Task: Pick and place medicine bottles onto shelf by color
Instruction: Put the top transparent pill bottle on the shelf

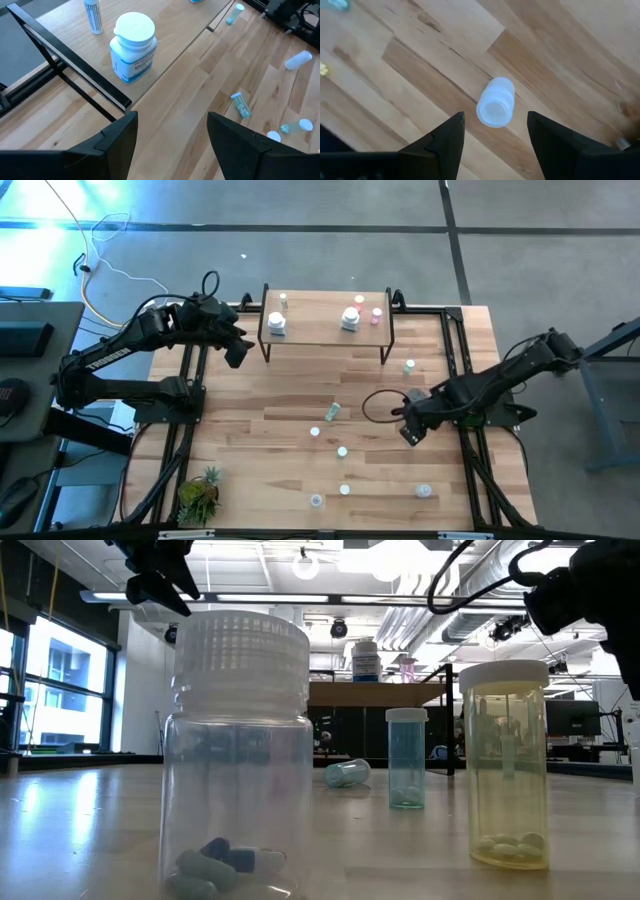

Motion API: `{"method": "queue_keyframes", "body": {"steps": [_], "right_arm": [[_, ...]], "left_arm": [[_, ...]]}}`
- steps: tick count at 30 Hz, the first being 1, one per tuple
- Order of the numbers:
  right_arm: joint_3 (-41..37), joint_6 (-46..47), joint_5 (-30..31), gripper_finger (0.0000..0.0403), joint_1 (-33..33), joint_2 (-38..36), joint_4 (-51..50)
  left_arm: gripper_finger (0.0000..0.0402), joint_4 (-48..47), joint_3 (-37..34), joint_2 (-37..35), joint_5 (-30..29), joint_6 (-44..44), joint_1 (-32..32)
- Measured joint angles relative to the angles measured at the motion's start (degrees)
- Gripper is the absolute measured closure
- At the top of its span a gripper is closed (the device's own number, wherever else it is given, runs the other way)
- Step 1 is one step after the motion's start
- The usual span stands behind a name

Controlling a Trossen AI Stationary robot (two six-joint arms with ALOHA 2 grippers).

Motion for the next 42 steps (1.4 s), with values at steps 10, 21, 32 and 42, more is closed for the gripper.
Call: {"method": "queue_keyframes", "body": {"steps": [10, 21, 32, 42], "right_arm": [[0.0, 2.0, 1.2, 0.0196, 2.5, 8.7, 2.2], [0.0, 3.5, -0.8, 0.0245, 2.5, 12.8, 5.2], [4.4, 5.3, -1.7, 0.0288, 1.4, 12.6, 5.5], [14.1, 1.5, -0.1, 0.0287, -4.8, 12.6, 5.4]], "left_arm": [[0.0172, 0.0, 0.0, 0.0, 0.0, 0.0, 0.0], [0.0172, 0.0, 0.0, 0.0, 0.0, 2.5, 0.0], [0.0172, 0.0, 0.0, 0.0, 0.0, 2.6, 0.0], [0.0172, 0.0, 0.0, 0.0, 0.0, 3.1, 0.0]]}}
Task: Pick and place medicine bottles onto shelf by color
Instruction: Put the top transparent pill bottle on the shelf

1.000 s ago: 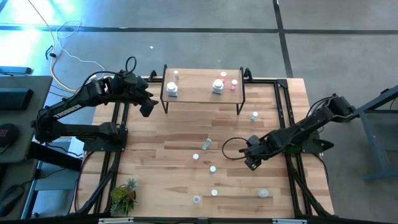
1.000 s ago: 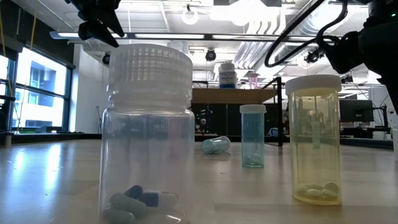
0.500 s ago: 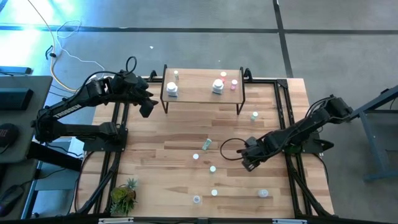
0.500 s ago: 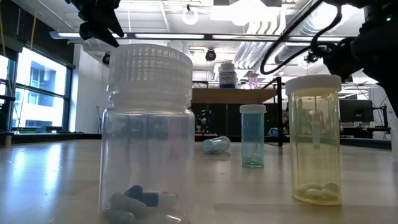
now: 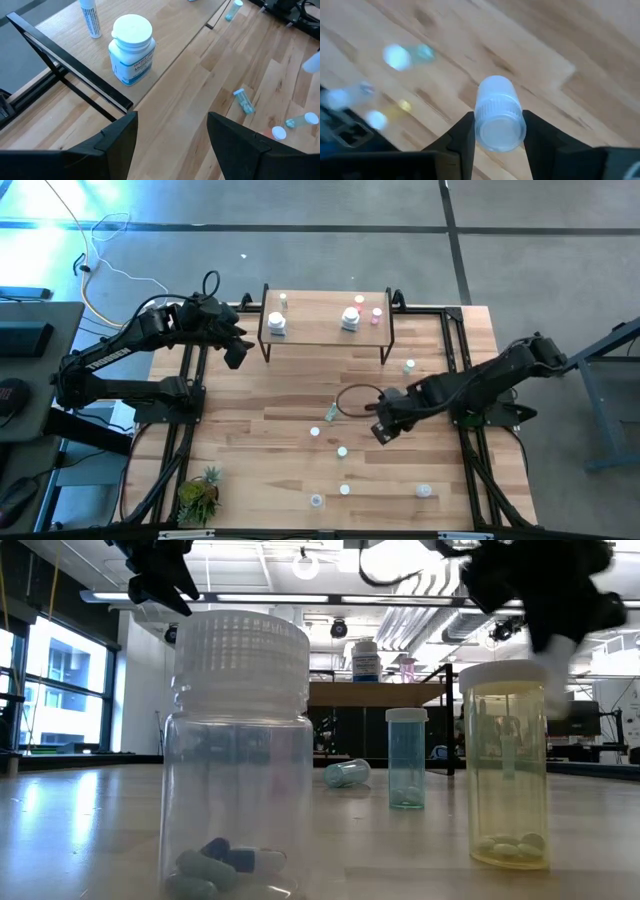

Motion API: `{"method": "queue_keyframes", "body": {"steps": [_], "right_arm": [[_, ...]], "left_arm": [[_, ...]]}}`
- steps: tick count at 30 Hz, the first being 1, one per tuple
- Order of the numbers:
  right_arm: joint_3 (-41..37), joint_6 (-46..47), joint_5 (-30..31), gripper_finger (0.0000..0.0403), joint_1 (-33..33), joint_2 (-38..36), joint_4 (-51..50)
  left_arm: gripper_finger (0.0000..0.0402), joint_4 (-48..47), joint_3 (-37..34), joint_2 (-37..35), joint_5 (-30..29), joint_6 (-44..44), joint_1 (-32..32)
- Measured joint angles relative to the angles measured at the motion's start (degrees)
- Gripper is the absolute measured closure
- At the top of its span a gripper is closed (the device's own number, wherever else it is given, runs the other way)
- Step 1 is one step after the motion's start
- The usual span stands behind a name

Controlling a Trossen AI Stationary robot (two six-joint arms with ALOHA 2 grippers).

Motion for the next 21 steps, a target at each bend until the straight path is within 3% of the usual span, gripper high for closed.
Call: {"method": "queue_keyframes", "body": {"steps": [10, 21], "right_arm": [[10.7, -8.1, 6.0, 0.0286, -9.1, 0.0, -2.8], [23.7, -23.9, 13.6, 0.0285, -22.7, 0.0, -11.3]], "left_arm": [[0.0172, 0.0, 0.0, 0.0, 0.0, 0.1, 0.0], [0.0172, 0.1, 0.0, 0.0, 0.0, 7.9, 0.1]]}}
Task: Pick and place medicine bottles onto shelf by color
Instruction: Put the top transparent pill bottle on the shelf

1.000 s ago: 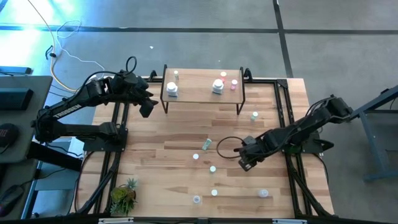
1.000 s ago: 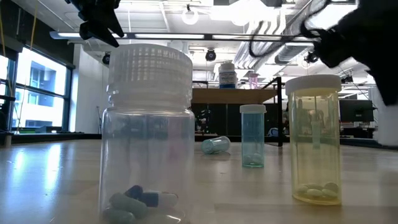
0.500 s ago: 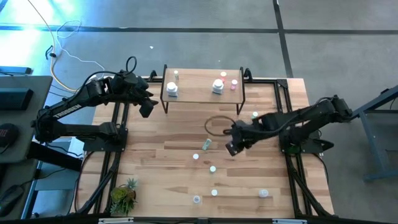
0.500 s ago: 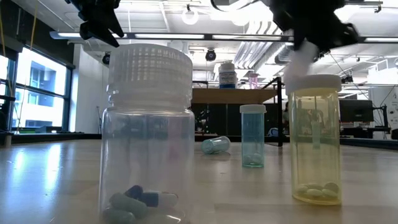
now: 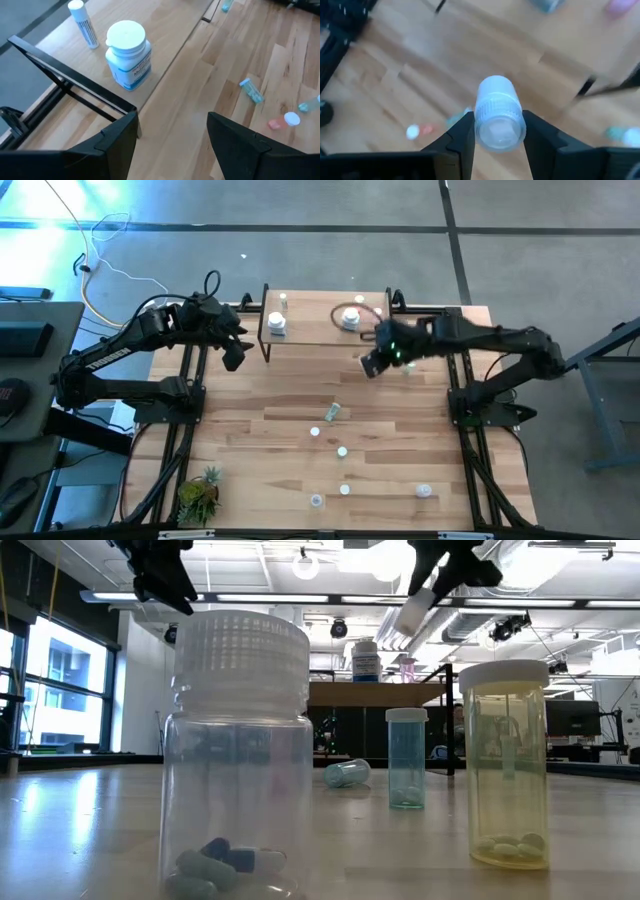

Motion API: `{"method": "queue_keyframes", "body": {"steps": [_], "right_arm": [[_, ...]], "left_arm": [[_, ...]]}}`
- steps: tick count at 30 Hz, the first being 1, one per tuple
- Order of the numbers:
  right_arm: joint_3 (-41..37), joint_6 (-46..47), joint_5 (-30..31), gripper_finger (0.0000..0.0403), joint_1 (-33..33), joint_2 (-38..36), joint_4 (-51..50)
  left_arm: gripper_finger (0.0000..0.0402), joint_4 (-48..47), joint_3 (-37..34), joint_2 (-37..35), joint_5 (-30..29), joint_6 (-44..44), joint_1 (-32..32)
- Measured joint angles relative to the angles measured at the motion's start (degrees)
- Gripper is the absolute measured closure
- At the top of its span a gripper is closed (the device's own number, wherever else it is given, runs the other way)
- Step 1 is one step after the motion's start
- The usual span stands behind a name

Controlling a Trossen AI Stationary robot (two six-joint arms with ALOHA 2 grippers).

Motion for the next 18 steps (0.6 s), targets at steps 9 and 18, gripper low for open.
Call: {"method": "queue_keyframes", "body": {"steps": [9, 18], "right_arm": [[6.2, -17.1, 0.4, 0.0284, -13.1, 0.0, -1.1], [11.1, -29.9, -1.0, 0.0284, -25.1, 0.0, -1.1]], "left_arm": [[0.0172, 3.0, 0.0, 0.0, 0.0, -0.3, 0.0], [0.0172, 14.6, 0.0, 0.0, -1.2, -0.3, 0.1]]}}
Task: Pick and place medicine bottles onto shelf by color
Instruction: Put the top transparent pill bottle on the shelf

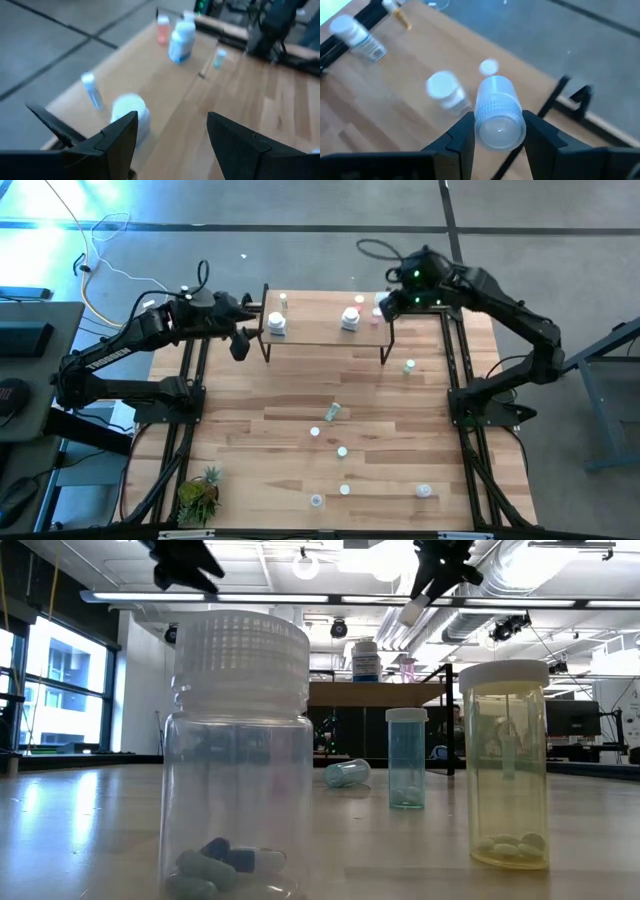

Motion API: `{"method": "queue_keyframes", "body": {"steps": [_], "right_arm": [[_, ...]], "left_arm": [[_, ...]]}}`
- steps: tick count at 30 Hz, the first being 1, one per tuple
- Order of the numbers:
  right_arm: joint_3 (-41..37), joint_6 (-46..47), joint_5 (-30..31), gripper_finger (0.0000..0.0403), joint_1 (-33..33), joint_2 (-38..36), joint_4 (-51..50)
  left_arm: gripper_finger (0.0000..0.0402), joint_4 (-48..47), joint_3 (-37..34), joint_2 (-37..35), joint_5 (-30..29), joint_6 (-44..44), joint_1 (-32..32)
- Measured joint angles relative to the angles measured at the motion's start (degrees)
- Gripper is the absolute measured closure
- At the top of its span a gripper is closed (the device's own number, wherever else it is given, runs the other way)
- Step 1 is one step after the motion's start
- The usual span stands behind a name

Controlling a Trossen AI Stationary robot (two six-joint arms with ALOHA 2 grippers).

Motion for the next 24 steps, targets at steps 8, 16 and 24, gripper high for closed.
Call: {"method": "queue_keyframes", "body": {"steps": [8, 16, 24], "right_arm": [[4.2, -6.5, -2.7, 0.0284, -7.0, 0.1, 0.9], [8.1, -11.7, -3.9, 0.0284, -9.6, 2.7, 1.4], [10.1, -15.4, -10.8, 0.0284, -8.7, 7.8, 1.3]], "left_arm": [[0.0172, 6.0, 0.0, 0.0, -4.3, 0.0, 0.0], [0.0172, 6.6, 0.0, 2.3, -5.3, -0.1, 0.0], [0.0172, 10.4, 0.0, 7.2, -5.2, -1.1, 0.0]]}}
